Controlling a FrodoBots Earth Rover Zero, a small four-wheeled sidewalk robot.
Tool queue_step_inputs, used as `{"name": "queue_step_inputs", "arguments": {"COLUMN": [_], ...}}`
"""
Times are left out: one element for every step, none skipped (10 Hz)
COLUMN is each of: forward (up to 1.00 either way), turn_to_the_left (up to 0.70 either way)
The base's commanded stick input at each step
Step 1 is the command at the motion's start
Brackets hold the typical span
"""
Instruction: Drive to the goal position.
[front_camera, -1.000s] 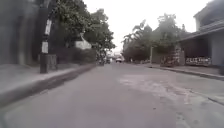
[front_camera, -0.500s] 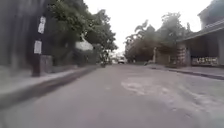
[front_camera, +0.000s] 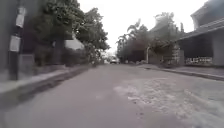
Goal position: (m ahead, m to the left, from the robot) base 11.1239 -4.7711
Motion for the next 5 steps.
{"name": "queue_step_inputs", "arguments": {"forward": [1.0, 1.0, 1.0, 1.0, 1.0], "turn_to_the_left": [0.0, 0.0, 0.0, 0.0, 0.0]}}
